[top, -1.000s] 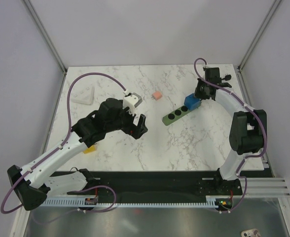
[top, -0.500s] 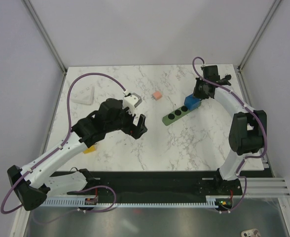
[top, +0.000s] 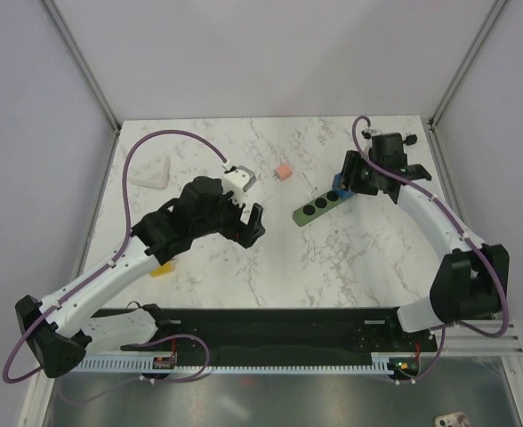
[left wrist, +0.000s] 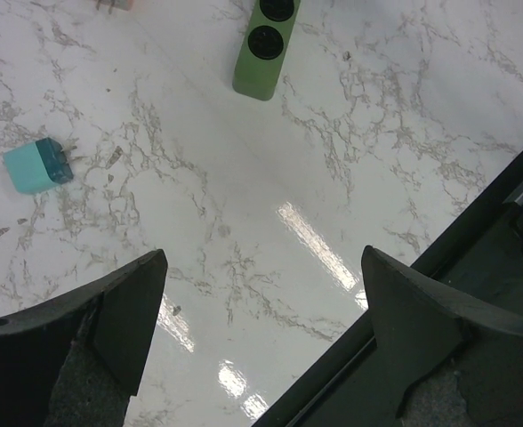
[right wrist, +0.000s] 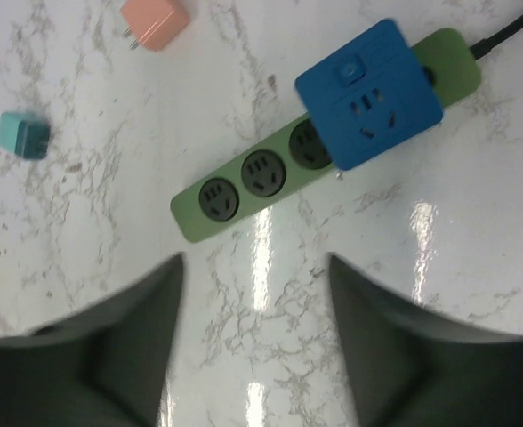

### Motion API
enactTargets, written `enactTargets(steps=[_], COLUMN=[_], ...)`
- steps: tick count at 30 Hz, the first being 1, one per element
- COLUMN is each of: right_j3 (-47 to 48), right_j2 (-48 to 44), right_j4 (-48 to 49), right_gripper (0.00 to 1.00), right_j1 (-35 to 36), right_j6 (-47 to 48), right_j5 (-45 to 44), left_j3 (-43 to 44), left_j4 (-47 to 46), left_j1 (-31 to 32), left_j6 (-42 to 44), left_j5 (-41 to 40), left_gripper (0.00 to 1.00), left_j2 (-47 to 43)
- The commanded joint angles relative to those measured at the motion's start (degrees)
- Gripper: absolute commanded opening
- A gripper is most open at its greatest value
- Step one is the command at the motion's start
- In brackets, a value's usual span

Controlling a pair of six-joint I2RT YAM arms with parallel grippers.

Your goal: Insert the plug

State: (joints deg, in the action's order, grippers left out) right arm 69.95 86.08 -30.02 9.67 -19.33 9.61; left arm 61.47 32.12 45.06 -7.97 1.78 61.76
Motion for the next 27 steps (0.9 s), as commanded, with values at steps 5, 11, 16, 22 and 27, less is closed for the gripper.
enactTargets(steps=[5,11,16,22,27], right_j3=[-10.61,-17.82,-21.17,-23.55,-23.46], right_j2=[-18.04,-27.19,-31.93,-35.8,-36.51], right_j4=[1.54,4.35,6.63,9.01,9.19], right_gripper=[0.98,0.98,0.98,0.98,0.98], right_j1=[2.19,3.07,3.16,3.07,3.16], right_j6=[1.14,-2.37,-5.01,-7.3,-8.26], right_j5=[6.74,10.34,11.92,11.49,11.31], left_j3=[2.42,4.7,6.82,9.35,18.56], left_j4=[-3.64,-2.33,0.57,3.64,14.5], left_j1=[-0.32,-4.7,-16.3,-24.84,-25.37], left_j6=[-9.41,-23.9,-39.82,-48.01,-56.01], left_j5=[-8.98,-13.65,-7.51,-3.0,-7.93], left_gripper=[0.97,0.98,0.94,0.89,0.9], left_j2=[5.3,9.43,12.85,19.36,30.07])
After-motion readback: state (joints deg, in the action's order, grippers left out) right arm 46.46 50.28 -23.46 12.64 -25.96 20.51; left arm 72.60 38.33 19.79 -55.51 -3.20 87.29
